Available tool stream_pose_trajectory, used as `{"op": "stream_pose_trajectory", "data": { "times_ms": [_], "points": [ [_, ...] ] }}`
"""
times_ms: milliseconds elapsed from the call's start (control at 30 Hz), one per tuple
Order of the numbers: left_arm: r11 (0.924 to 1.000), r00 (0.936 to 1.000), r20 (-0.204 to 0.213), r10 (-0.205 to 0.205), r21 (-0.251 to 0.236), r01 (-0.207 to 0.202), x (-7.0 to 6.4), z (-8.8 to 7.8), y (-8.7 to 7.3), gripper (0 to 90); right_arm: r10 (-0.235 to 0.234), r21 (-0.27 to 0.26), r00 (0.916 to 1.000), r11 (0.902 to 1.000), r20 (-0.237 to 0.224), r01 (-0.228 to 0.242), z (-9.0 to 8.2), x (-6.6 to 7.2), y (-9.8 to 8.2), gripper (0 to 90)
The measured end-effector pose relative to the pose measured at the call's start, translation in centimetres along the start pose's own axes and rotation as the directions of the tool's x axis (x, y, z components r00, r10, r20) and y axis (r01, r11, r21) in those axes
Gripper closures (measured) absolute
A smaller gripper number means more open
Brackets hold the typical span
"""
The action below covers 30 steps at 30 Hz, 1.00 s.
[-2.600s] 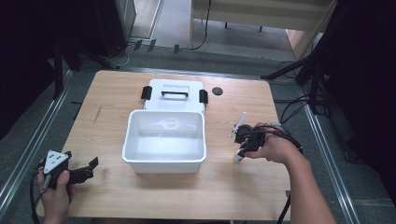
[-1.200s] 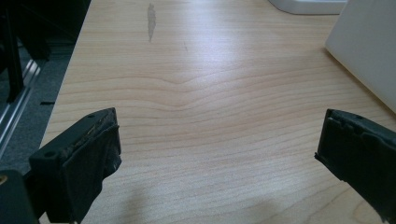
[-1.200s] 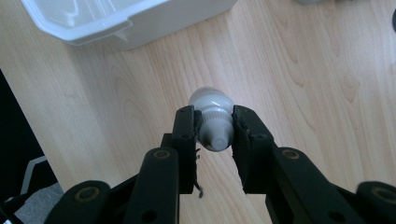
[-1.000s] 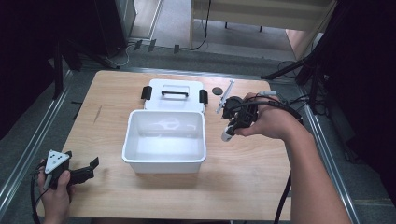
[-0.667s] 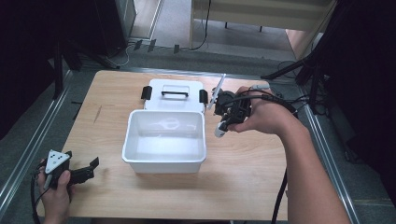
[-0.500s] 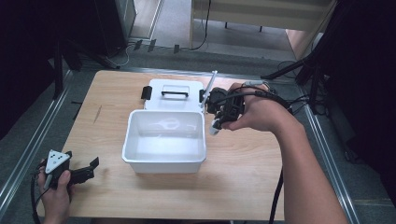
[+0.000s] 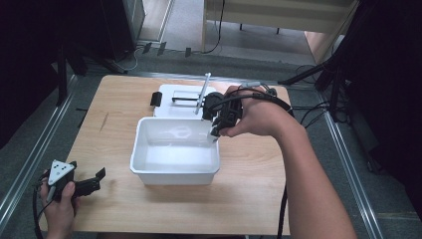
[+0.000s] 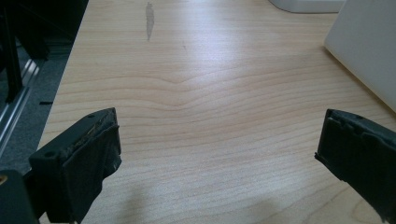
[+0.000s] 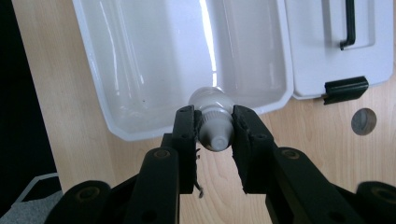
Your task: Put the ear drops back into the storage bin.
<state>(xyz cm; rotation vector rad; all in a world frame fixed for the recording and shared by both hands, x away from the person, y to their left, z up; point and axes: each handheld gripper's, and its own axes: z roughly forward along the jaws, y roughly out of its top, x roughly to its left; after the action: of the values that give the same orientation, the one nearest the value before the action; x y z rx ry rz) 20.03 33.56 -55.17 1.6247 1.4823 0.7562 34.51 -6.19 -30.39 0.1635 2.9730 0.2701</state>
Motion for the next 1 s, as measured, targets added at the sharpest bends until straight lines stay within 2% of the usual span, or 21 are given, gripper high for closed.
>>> {"op": "stream_pose_trajectory", "data": {
  "times_ms": [33, 200, 233, 333, 700, 1000],
  "points": [
    [1.0000, 1.0000, 0.000, -0.001, -0.001, 0.001, 0.0, 0.0, 0.0, 0.2, -0.016, 0.002, 0.9999, 0.9999, -0.004, 0.016, 0.4, 0.0, 0.5, 72.4],
    [1.0000, 1.0000, 0.001, 0.001, 0.001, -0.001, 0.0, 0.0, 0.0, 0.2, -0.013, 0.027, 0.9999, 0.9996, -0.010, 0.014, 1.2, 0.1, 1.0, 72.5],
    [1.0000, 1.0000, 0.001, 0.002, 0.001, -0.002, 0.0, 0.0, 0.0, 0.2, -0.027, 0.020, 0.9996, 0.9994, -0.009, 0.028, 1.5, 0.0, 1.1, 72.5],
    [1.0000, 1.0000, 0.001, 0.002, 0.001, -0.002, 0.0, 0.0, 0.0, 0.2, -0.030, 0.034, 0.9995, 0.9990, -0.012, 0.031, 2.1, -0.1, 1.2, 72.4],
    [1.0000, 1.0000, 0.002, 0.001, 0.001, -0.001, 0.0, 0.0, 0.0, 0.2, -0.016, 0.064, 0.9996, 0.9978, -0.022, 0.017, 3.8, -0.6, 0.5, 72.4],
    [1.0000, 1.0000, 0.002, 0.000, -0.001, 0.000, 0.0, 0.0, 0.0, 0.2, -0.010, 0.076, 0.9996, 0.9971, -0.025, 0.012, 4.3, -0.6, 0.5, 72.4]
  ]
}}
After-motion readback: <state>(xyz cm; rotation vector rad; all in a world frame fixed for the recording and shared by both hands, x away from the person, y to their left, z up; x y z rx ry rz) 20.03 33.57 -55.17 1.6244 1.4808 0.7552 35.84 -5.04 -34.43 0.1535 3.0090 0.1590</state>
